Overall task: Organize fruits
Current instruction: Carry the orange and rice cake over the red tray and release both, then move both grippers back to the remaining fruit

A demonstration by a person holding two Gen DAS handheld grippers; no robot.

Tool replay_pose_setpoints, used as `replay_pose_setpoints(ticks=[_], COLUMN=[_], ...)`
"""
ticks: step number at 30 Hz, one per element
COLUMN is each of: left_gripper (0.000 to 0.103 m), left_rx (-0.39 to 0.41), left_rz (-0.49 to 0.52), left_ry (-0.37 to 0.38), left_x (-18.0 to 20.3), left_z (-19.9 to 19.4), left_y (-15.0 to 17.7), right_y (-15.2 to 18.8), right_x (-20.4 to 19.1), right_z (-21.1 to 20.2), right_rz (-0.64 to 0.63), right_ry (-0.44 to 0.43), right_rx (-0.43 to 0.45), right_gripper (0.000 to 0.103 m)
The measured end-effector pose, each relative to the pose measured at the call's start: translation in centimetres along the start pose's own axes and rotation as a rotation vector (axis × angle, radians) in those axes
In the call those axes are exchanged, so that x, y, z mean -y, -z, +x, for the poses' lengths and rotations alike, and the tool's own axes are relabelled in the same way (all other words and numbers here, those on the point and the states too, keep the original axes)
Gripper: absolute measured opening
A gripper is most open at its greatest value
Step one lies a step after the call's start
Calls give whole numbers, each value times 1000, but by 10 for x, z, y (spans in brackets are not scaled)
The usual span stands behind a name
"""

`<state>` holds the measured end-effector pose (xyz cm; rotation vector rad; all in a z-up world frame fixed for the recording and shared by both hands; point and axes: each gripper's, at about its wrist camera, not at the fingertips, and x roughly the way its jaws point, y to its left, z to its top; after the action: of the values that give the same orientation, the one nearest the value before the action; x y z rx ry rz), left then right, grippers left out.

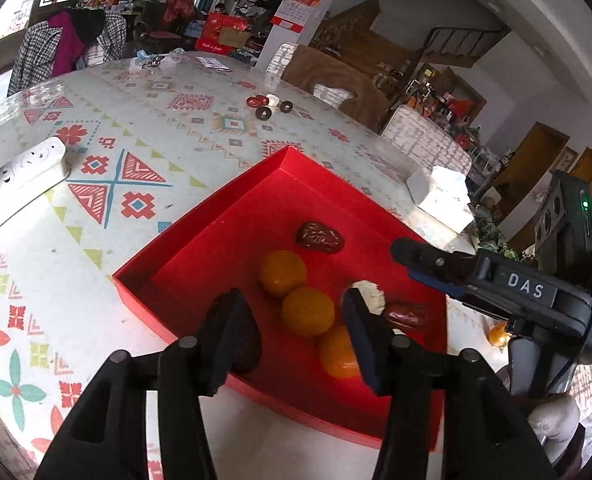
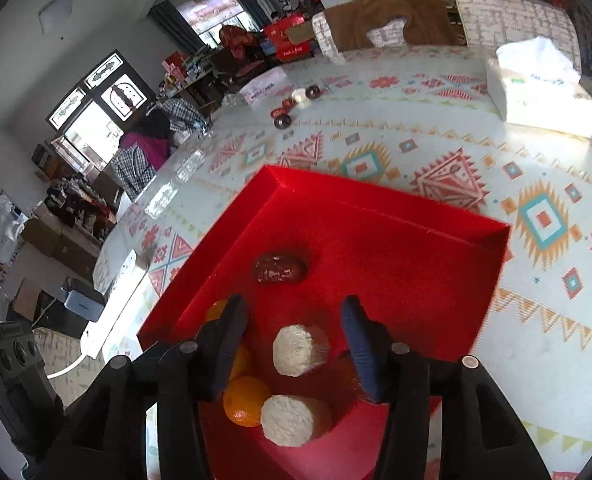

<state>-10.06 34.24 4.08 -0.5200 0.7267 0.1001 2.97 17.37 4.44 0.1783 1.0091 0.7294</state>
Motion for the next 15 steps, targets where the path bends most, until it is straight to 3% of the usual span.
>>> replay_pose_setpoints(ticks=[9,11,15], left_gripper=[72,81,83], left_rx=[81,89,105], left_rz=[42,65,132], left_ry=[13,5,31], left_x=[29,41,73], left_z=[-43,-50,-62], left_y=[2,4,15], right_y=[11,17,34], right_x=[25,38,72], right_z=[-75,-96,-141], right_rz=[10,29,83], right_ry=[32,44,64], right_rx=[125,156,210], right_gripper=[55,55,55])
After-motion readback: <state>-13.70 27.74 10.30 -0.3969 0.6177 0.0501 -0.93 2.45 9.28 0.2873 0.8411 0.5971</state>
